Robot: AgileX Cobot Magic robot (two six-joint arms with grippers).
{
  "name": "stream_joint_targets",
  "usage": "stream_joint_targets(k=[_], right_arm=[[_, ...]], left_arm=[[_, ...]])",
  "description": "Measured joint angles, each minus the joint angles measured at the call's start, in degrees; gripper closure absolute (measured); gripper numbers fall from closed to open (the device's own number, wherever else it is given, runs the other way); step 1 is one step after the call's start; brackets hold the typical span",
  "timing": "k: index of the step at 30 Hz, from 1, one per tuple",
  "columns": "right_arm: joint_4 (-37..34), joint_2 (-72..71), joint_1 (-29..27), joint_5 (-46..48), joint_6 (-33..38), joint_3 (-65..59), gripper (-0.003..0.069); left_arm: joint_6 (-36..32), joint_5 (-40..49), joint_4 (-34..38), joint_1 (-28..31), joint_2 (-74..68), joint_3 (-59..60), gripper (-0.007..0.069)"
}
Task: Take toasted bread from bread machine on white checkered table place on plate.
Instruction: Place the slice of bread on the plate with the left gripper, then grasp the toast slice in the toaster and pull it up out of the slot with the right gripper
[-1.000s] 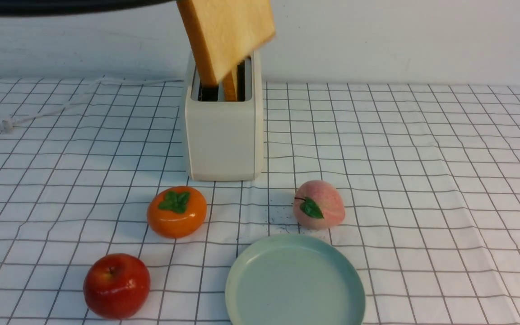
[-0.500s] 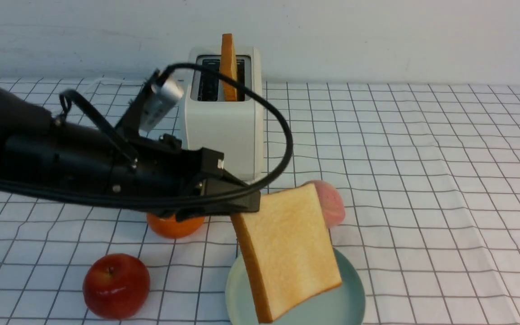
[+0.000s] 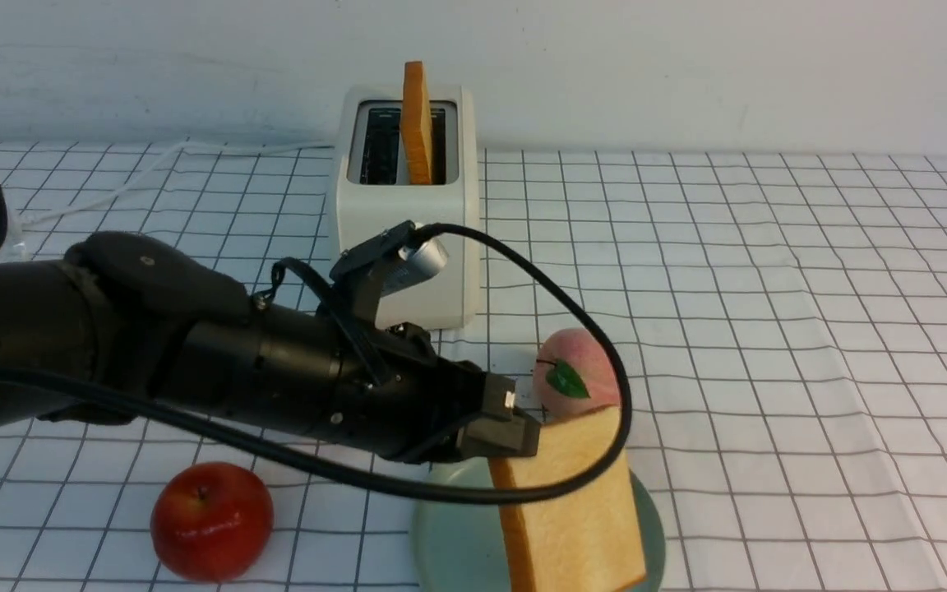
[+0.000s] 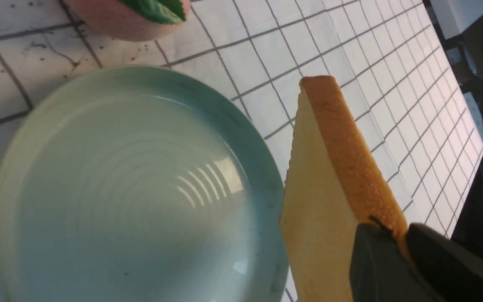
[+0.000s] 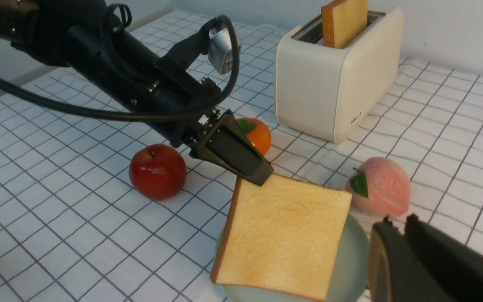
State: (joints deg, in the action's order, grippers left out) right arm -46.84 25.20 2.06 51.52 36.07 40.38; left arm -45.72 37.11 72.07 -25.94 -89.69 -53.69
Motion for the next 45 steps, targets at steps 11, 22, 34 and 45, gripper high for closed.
stream_joint_targets(k=[11,22,34,45], right_arm=[[17.5,0.0,0.0,10.9,-18.3,0.0,0.0606],[17.2,0.0,0.0,11.2,-18.4,0.0,0.0606],[17.1,0.0,0.0,11.2,-18.4,0.0,0.0606],[14.2,7.1,0.0,10.2,-18.4,0.3,0.0606]], left_arm=[[0.0,-2.0,-0.9,0.0,-4.3,0.0,0.0573],[0.0,-4.2,-1.4,0.0,-5.8,0.0,0.0278],[0.0,-12.9,-7.4,0.0,4.7,0.0,-0.0031],[0.5,-15.8,-15.2,0.0,25.8,0.0,0.0540]])
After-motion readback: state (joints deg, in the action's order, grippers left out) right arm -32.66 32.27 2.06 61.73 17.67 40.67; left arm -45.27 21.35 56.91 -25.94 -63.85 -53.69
